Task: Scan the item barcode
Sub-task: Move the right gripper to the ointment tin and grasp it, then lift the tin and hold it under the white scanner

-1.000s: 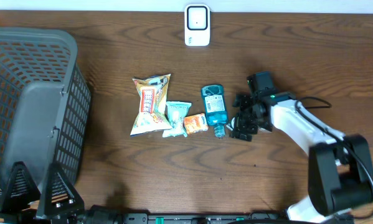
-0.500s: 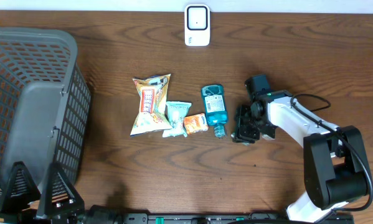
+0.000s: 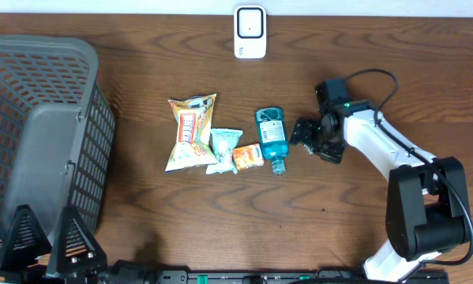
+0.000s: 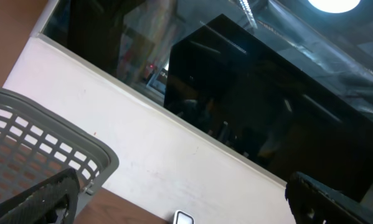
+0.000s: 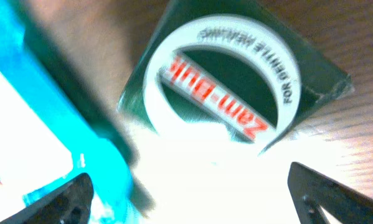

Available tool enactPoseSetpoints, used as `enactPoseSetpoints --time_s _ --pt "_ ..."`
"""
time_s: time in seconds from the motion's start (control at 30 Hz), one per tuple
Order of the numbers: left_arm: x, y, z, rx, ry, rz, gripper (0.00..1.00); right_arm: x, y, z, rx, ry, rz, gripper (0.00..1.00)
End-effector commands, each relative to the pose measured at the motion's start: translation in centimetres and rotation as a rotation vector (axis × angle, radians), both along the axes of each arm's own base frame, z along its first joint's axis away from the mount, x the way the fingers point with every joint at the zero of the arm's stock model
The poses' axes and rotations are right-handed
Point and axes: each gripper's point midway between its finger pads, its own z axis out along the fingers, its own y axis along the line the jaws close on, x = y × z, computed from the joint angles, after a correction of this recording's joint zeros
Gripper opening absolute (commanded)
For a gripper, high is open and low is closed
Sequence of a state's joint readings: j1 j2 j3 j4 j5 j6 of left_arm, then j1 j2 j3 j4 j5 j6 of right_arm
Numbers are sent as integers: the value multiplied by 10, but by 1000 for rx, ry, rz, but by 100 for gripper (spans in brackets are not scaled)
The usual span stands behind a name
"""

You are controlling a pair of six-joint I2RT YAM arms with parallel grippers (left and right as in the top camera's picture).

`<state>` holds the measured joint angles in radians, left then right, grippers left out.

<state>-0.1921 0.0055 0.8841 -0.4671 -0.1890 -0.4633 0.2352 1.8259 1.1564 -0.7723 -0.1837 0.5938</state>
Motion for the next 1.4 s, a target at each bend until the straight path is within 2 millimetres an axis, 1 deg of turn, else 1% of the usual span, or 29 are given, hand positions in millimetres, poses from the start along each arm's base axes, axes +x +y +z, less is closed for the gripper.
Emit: enactPoseSetpoints --time_s 0.0,0.1,0.17,0.23,0.27,0.3,0.37,0.47,0.67,0.73,0.83,1.0,1.1,1.17,1.23,1.37 --pt "-1 2 0 17 -3 24 98 11 0 20 -43 -57 226 99" --pt "-1 3 0 18 -2 36 98 21 -7 36 -74 -40 26 99" --pt "-1 4 0 17 -3 41 98 23 -16 41 -111 -15 -169 99" --pt "-1 4 0 17 -3 44 98 13 -30 37 -163 44 -425 99" --pt "-1 4 0 17 -3 44 98 7 -34 34 -187 70 -519 99" --pt "-1 4 0 17 -3 43 98 4 -36 32 -198 79 -585 99" --pt "-1 4 0 14 -3 42 98 4 -37 25 -201 72 -657 99" --pt "-1 4 0 14 -3 42 98 12 -34 18 -174 36 -675 99" --pt "-1 4 0 14 -3 42 98 30 -31 13 -137 -21 -684 99" --pt "-1 4 0 14 -3 42 98 32 -30 8 -137 -19 -684 99" --pt "-1 4 0 13 -3 42 98 30 -31 -7 -159 12 -681 99" --pt "-2 4 2 1 -13 38 98 22 -36 -38 -207 83 -681 99" --pt "-3 4 6 -2 -31 38 98 21 -41 -51 -227 102 -673 99" --pt "-2 4 6 -2 -33 39 98 19 -42 -56 -237 113 -645 94" --pt "1 4 3 -1 -23 39 98 18 -42 -57 -243 116 -609 87" --pt "20 1 -18 9 29 39 98 18 -39 -56 -231 118 -541 69"
